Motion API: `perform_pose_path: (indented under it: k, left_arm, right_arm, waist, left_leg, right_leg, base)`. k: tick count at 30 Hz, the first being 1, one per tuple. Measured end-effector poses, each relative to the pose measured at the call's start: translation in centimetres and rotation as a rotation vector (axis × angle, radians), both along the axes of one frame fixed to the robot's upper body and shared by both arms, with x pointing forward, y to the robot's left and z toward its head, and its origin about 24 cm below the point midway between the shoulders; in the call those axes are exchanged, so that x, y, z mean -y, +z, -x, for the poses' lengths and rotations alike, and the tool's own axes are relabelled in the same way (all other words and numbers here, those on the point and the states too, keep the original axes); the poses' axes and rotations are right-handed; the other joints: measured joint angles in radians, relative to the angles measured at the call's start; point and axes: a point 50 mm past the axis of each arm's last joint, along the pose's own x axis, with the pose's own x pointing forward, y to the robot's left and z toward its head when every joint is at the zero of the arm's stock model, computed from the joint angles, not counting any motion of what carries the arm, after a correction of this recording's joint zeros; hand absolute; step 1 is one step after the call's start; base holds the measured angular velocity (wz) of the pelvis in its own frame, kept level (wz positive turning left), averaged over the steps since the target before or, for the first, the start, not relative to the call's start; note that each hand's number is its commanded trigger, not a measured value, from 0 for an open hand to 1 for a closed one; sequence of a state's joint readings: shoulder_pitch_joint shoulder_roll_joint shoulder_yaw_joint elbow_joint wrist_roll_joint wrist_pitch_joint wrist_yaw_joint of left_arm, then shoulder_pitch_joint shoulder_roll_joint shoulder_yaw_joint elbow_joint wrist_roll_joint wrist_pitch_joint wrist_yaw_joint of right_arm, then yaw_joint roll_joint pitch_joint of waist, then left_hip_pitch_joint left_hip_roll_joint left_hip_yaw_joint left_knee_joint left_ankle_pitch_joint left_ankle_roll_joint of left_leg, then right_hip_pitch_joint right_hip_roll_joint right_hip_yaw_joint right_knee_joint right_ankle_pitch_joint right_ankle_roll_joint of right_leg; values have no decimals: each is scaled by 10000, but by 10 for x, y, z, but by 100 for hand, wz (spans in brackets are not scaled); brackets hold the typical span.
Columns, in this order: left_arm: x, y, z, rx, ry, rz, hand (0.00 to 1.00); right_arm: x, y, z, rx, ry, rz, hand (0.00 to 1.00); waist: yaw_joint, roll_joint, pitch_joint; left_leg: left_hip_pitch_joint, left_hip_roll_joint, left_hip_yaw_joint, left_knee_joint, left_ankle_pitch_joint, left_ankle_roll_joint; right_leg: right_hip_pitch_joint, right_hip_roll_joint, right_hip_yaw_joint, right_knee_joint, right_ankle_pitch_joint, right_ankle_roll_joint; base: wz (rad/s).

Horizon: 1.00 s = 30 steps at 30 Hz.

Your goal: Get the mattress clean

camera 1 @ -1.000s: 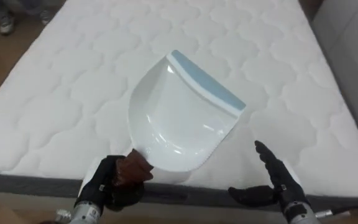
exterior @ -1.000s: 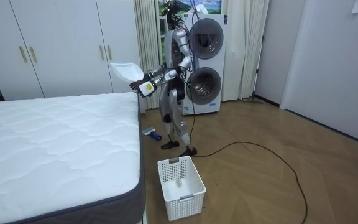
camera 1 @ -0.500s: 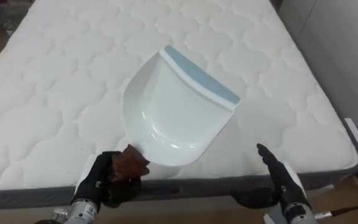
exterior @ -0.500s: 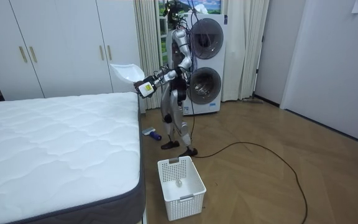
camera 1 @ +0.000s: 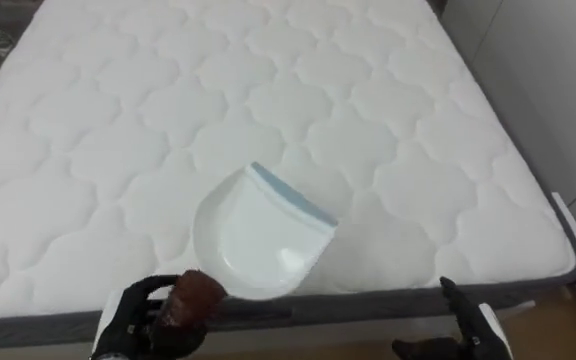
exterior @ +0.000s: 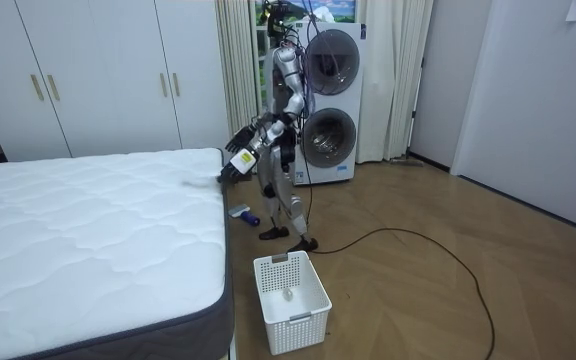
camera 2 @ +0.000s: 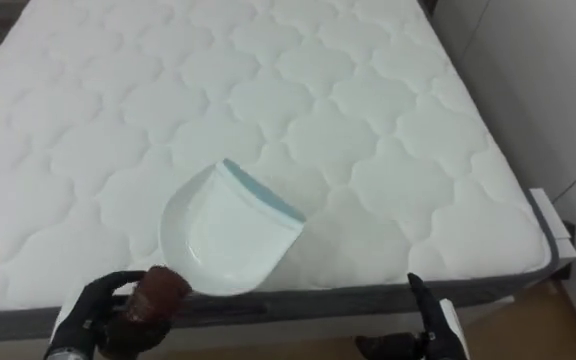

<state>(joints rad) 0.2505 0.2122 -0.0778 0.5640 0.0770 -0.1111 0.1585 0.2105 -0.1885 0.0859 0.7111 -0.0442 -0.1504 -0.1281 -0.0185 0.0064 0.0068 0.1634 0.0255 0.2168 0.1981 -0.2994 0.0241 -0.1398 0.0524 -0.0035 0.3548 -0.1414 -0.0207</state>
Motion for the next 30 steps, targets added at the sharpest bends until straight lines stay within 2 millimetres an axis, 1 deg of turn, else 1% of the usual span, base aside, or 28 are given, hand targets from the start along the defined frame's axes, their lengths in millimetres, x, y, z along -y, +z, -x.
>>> perform_pose_path:
  k: [5,7,11,13,17,20,22,23,25,28,30]
  left_arm:
    - [-8,-15,20,-816,1016,-53,0]
    - [-17,-21,28,-1104,2139,78,0]
    - [-34,-21,38,-1026,3878,105,0]
    - [-44,-19,42,-774,4921,155,0]
    - [-55,-18,51,-605,6254,59,0]
    - [-57,-23,61,-1005,6508,-106,0]
    - [-56,-30,76,-1704,6639,-232,0]
    - [-56,-32,80,-1884,6678,-247,0]
    - [-53,-37,97,-2592,6766,-288,0]
    - [-47,-43,112,-3423,6562,-81,0]
    - [-43,-46,118,-3983,6153,122,0]
  right_arm:
    - [3,-11,14,-778,-193,58,0]
    - [7,-17,23,-1259,-398,106,0]
    - [14,-21,38,-1732,-992,232,0]
    - [20,-23,45,-1913,-1423,412,0]
    - [26,-26,56,-2255,-1906,476,0]
    - [26,-27,60,-2489,-1945,477,0]
    - [26,-30,66,-2876,-1921,523,0]
    - [26,-31,67,-2980,-1868,528,0]
    - [23,-34,73,-3417,-1607,503,0]
    - [18,-38,80,-3894,-1491,259,0]
    - [15,-40,82,-4144,-1366,83,0]
  waist:
    - [-15,-64,-13]
    - [-12,-119,-29]
    - [29,-173,-42]
    - [35,-157,-32]
    - [165,-128,-29]
    - [225,-113,-39]
    - [230,-97,-43]
    - [230,-94,-43]
    - [241,-97,-39]
    - [237,-74,-26]
    - [232,-69,-23]
  left_leg:
    - [228,78,-70,-58,0,0]
    - [278,144,-95,-106,0,0]
    - [276,187,-92,-112,0,0]
    - [275,200,-93,-112,0,0]
    - [273,199,-91,-102,1,-3]
    - [285,195,-102,-125,-2,-8]
    - [292,196,-145,-170,-3,-10]
    - [293,198,-150,-179,-3,-10]
    - [320,209,-132,-254,-2,-12]
    - [315,215,-145,-302,3,-21]
    - [285,210,-143,-315,3,-21]
  right_leg:
    - [407,72,-72,-465,36,-38]
    - [535,129,-84,-656,89,-59]
    - [558,178,-157,-750,155,-126]
    - [565,171,-228,-765,171,-146]
    - [548,183,-213,-750,183,-165]
    - [548,190,-209,-780,184,-164]
    - [572,189,-238,-768,184,-163]
    - [578,191,-243,-777,184,-163]
    - [585,213,-229,-808,184,-163]
    - [555,206,-281,-792,184,-162]
    - [510,208,-286,-793,184,-161]
  base:
    - [-2]
    - [0]
    - [-3]
    - [0]
    - [0]
    - [0]
    - [5]
    - [4]
    - [0]
    - [0]
    - [0]
